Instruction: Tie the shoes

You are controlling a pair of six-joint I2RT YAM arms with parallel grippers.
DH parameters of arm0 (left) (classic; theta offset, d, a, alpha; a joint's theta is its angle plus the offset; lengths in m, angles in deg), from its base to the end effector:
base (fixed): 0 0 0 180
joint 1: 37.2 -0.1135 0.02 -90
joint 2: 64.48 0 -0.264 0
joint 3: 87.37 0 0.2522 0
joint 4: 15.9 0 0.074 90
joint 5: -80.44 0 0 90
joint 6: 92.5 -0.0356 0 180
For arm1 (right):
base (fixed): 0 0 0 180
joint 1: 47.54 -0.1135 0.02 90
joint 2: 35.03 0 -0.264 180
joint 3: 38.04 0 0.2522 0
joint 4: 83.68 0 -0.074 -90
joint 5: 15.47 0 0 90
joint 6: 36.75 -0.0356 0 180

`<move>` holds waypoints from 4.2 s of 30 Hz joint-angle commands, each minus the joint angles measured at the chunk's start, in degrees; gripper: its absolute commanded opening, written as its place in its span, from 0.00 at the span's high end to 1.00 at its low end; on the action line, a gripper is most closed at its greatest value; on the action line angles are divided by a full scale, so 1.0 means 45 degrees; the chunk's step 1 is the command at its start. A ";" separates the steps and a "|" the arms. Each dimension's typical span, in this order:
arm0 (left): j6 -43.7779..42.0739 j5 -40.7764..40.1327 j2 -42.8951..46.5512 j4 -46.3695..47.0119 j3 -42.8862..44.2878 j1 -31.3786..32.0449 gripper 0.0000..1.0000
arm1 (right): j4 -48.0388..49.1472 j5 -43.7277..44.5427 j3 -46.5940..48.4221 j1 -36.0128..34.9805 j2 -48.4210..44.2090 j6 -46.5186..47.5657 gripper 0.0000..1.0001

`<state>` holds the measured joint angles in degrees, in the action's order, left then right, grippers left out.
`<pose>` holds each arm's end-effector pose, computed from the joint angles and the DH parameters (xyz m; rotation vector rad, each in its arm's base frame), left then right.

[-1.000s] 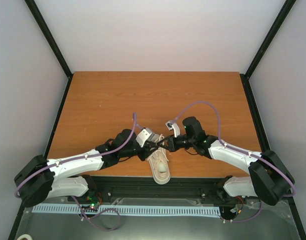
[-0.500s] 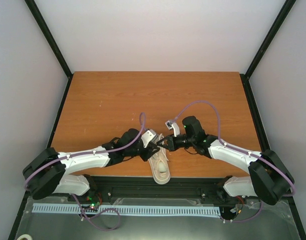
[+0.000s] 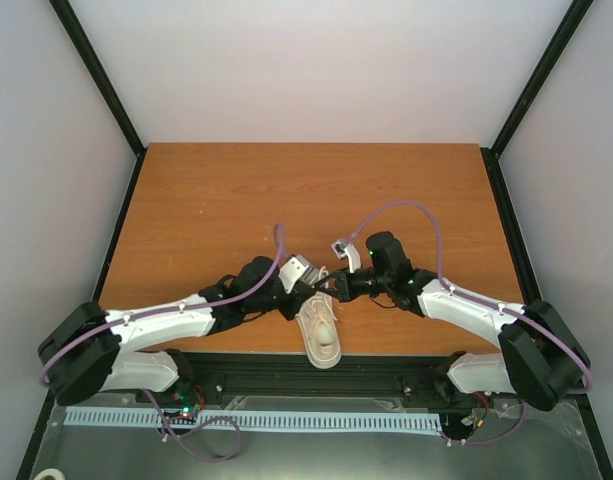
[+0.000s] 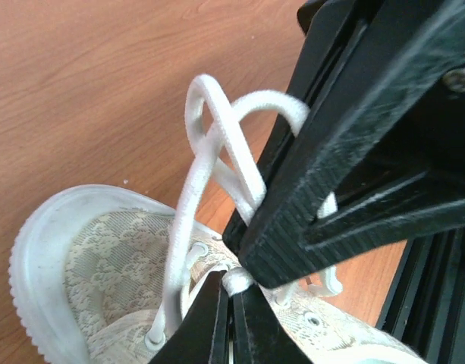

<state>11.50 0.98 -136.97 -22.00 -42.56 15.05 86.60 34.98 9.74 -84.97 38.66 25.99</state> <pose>0.1507 -0.2052 0.1875 0.8519 2.1142 -0.8404 0.1888 0.1731 0.1976 -0.6370 2.2897 1.3521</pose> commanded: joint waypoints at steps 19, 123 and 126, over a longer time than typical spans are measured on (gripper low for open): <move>0.1916 -0.1140 0.2727 -0.3182 0.0533 0.0097 0.99 | 0.0810 0.1528 -0.2679 0.0212 -0.2225 0.0324 0.21; 0.8410 -0.0607 0.5682 -0.8912 -0.1641 -0.3291 0.99 | -0.4064 0.4067 -0.3508 0.6179 -0.5532 -0.1622 0.97; 0.7416 0.0240 0.4091 -0.8011 -0.1074 -0.3244 0.99 | -0.3844 0.3975 -0.2958 0.4800 -0.4489 -0.1390 0.97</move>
<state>52.33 -5.23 -112.45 -65.93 -50.63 0.67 66.68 56.97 -7.44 -57.47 14.25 15.98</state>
